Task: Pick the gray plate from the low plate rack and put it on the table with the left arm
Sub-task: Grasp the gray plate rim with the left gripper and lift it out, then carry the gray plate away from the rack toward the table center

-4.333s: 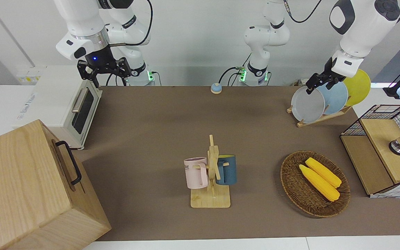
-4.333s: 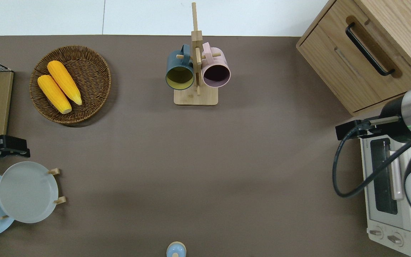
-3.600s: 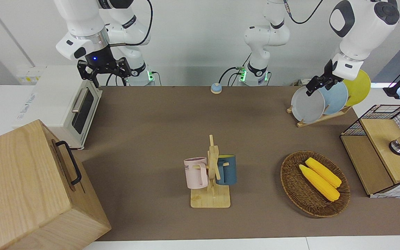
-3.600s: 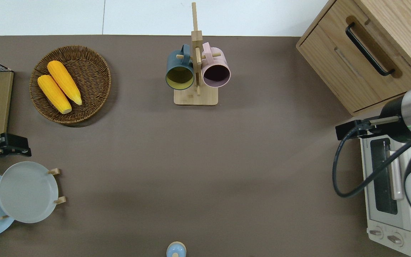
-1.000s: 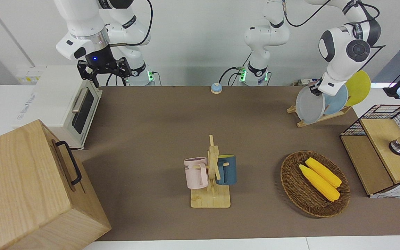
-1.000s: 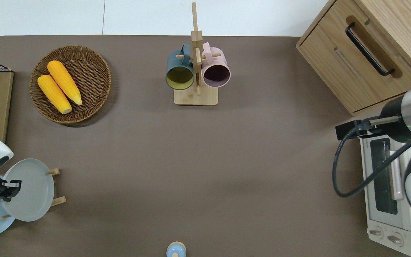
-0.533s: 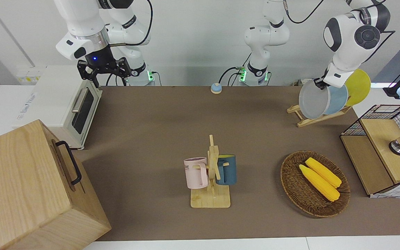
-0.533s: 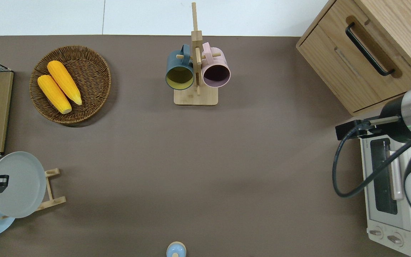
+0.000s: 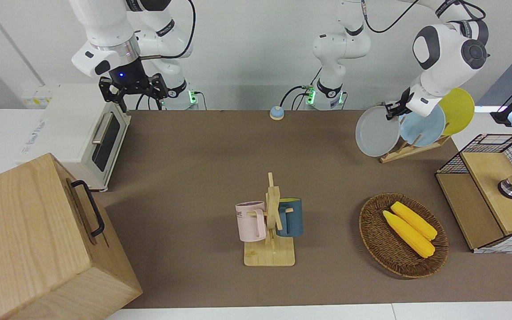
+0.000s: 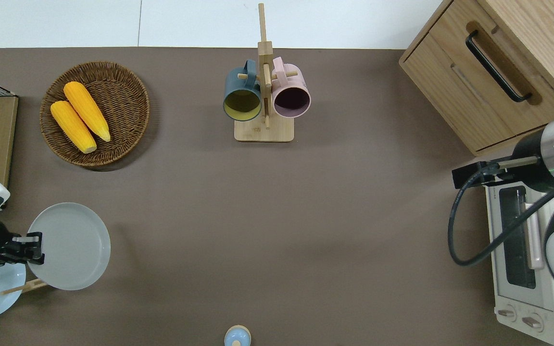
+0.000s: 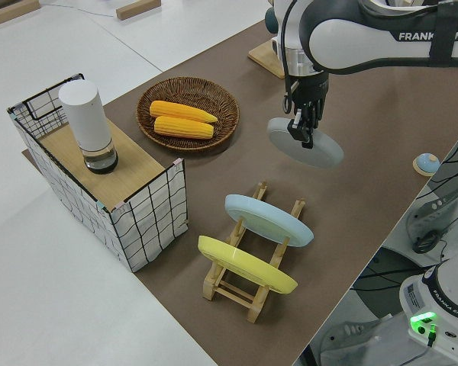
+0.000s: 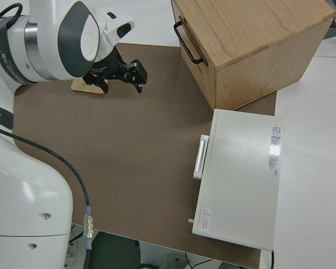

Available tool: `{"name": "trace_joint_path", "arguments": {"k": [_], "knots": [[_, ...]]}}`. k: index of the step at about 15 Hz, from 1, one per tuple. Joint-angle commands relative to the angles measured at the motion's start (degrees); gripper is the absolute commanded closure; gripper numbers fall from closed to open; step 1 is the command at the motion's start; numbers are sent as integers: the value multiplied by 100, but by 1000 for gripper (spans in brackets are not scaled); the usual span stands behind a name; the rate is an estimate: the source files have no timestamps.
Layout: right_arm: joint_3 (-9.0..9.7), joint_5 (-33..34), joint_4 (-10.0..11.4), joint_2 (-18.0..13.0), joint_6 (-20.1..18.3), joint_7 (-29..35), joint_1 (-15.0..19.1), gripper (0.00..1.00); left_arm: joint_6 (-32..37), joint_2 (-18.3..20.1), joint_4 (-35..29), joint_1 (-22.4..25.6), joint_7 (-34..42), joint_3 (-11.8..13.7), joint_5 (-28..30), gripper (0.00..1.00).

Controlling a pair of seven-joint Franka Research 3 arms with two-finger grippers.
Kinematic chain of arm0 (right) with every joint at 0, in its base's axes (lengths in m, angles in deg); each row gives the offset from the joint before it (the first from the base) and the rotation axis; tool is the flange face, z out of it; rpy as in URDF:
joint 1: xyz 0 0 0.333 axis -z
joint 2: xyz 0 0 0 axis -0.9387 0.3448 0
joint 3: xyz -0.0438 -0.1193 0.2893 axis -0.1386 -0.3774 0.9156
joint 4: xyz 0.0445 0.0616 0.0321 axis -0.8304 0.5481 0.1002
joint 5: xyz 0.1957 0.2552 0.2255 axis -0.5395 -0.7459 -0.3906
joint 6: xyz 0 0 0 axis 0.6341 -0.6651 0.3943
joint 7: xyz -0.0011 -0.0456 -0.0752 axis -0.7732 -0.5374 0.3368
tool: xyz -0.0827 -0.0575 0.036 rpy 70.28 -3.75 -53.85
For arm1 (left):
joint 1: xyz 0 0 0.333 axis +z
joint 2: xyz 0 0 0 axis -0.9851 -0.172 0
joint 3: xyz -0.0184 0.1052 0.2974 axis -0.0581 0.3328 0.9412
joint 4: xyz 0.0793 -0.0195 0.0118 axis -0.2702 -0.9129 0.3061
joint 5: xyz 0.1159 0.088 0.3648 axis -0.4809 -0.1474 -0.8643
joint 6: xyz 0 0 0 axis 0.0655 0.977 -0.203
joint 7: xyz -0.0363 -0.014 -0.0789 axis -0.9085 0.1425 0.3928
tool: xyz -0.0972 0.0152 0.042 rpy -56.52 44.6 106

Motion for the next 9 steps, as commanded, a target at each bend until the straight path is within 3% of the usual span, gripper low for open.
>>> {"name": "trace_joint_path", "arguments": {"k": [1, 9], "knots": [[98, 8, -51, -15, -81, 69, 106, 17, -918, 203, -816, 104, -254, -11, 434, 932], [98, 8, -51, -7, -81, 69, 106, 17, -1947, 186, -1688, 104, -588, -450, 1199, 934]]}}
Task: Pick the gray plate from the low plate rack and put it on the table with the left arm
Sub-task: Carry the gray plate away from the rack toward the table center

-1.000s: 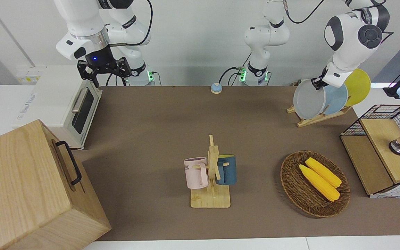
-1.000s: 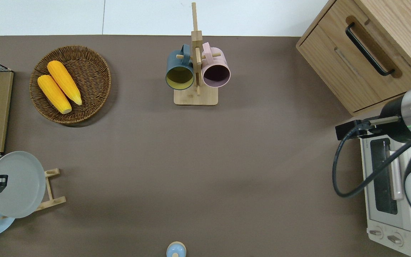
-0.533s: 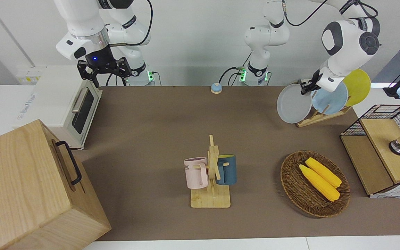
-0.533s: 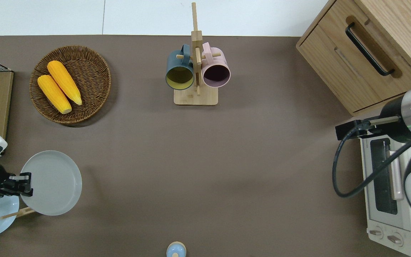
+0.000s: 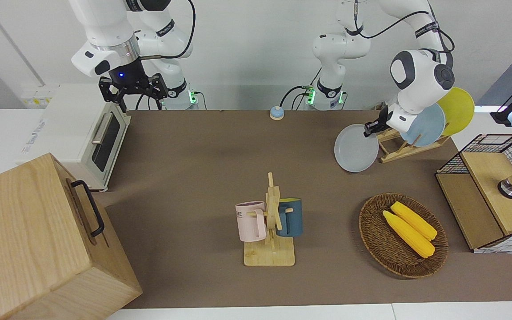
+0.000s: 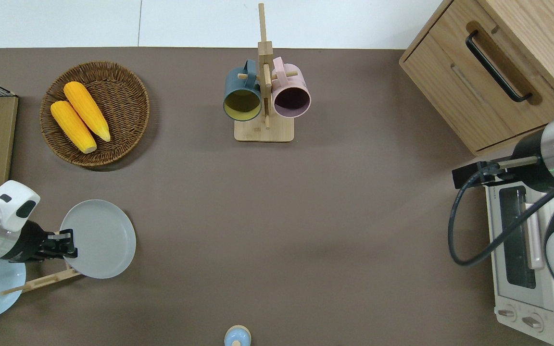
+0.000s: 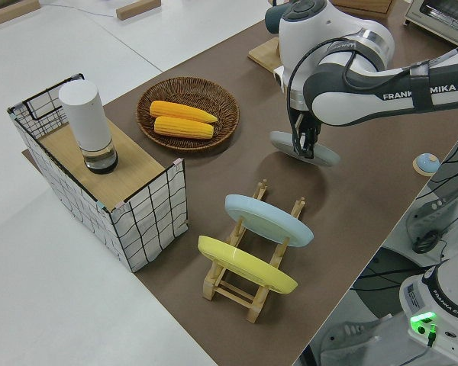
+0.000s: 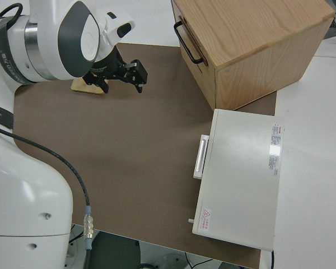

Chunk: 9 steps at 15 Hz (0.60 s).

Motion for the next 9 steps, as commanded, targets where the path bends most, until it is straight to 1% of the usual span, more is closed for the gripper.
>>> {"name": "trace_joint_path", "arguments": {"k": [1, 2, 4, 5, 6, 7, 8, 9], "knots": [[98, 8, -51, -7, -81, 69, 106, 17, -506, 150, -492, 75, -172, -227, 373, 934], [98, 8, -51, -7, -72, 69, 106, 17, -620, 133, -589, 66, -172, -297, 408, 932], [98, 8, -51, -15, -72, 69, 106, 17, -744, 63, -738, 75, -215, -516, 417, 934], [98, 8, -51, -7, -81, 69, 106, 17, -779, 45, -809, 75, -250, -578, 417, 932], [98, 8, -51, -7, -81, 69, 106, 17, -832, 28, -870, 75, -259, -587, 435, 919], [89, 8, -51, -15, -81, 69, 106, 17, -832, 10, -879, 75, -268, -596, 435, 842], [98, 8, -51, -15, -81, 69, 106, 17, -832, 1, -880, 75, -286, -596, 435, 632], [98, 8, -51, -7, -81, 69, 106, 17, -832, 1, -880, 75, -295, -588, 435, 282]]}}
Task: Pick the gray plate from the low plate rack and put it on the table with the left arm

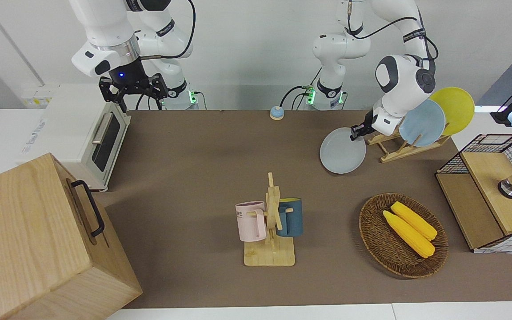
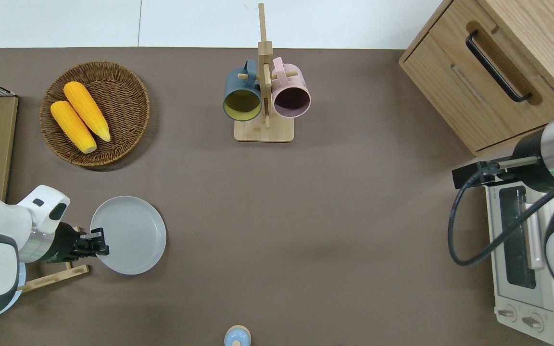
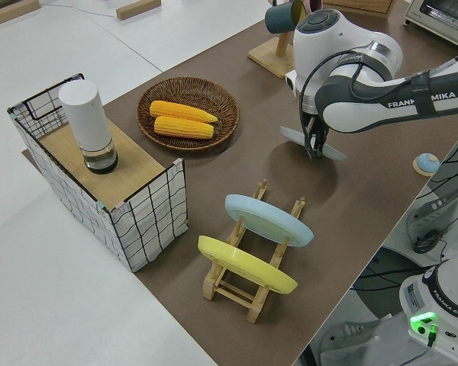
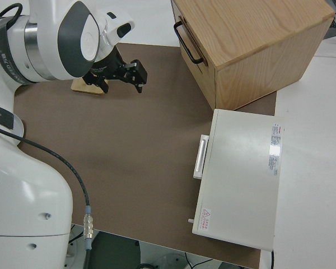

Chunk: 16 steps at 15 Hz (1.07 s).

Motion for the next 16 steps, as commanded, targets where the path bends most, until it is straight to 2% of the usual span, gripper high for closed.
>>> {"name": "trace_joint_path", "arguments": {"k": [1, 3, 9, 11, 13, 16], "knots": [[98, 8, -51, -15, -81, 69, 106, 17, -277, -71, -333, 18, -124, -127, 89, 123], [98, 8, -51, -15, -72, 69, 106, 17, -251, -62, -333, 18, -124, -127, 81, 13], [98, 8, -51, -15, -81, 69, 106, 17, -58, -9, -62, 36, -255, -83, -77, 11], [98, 8, -51, -15, -81, 69, 106, 17, -40, -53, 306, 36, -317, -30, -593, 9], [98, 8, -51, -7, -81, 69, 106, 17, 91, -44, 632, 36, -309, 128, -964, 9], [98, 8, -51, -15, -81, 69, 106, 17, 399, -70, 1247, 45, -265, 216, -1044, 11]]}}
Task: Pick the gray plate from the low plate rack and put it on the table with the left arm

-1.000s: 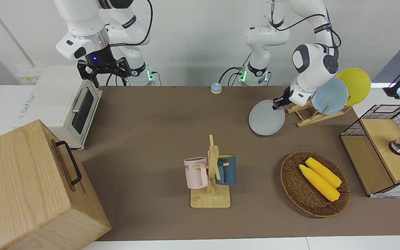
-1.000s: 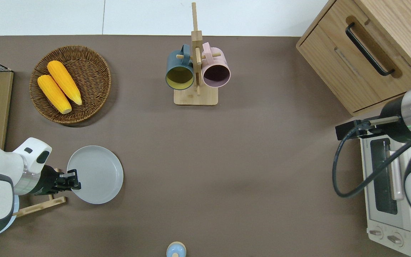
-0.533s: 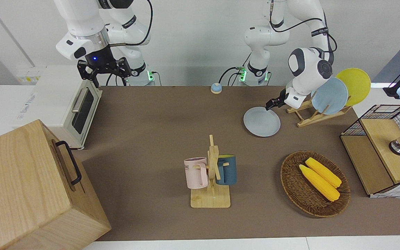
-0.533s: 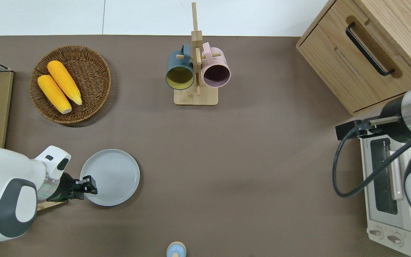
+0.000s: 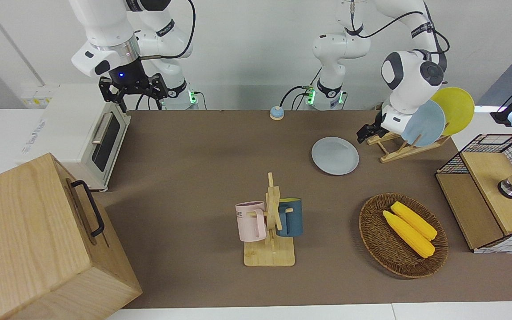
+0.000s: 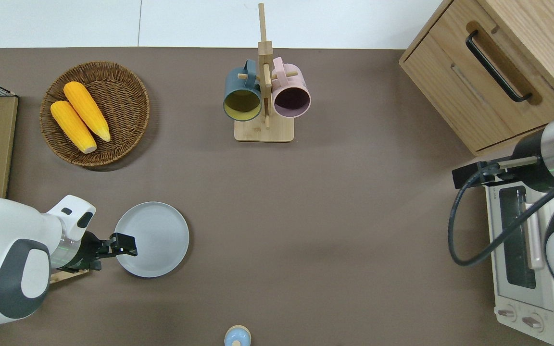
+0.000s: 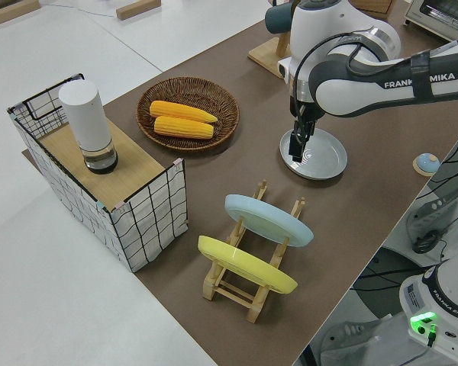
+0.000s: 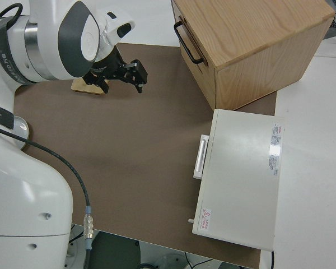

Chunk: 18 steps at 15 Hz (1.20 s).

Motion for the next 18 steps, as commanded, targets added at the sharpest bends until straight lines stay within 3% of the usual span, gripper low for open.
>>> {"name": "trace_joint_path", "arguments": {"k": [1, 3, 6, 10, 12, 18], "knots": [[98, 8, -51, -15, -81, 69, 106, 17, 493, -4, 720, 28, -50, 72, -173, 13], [98, 8, -51, -7, -81, 69, 106, 17, 1045, -21, 1202, 28, -94, 125, -173, 13], [98, 8, -51, -7, -81, 69, 106, 17, 1942, -30, 2047, 20, 133, 502, -129, 11], [98, 8, -51, -15, -81, 69, 106, 17, 2760, -13, 2584, -24, 739, 477, -374, 7], [98, 8, -51, -7, -81, 69, 106, 17, 2771, -39, 2734, -25, 1152, 433, -489, 9], [98, 8, -51, -15, -81, 69, 106, 17, 2762, -57, 2770, -51, 1136, 328, -498, 7]]}}
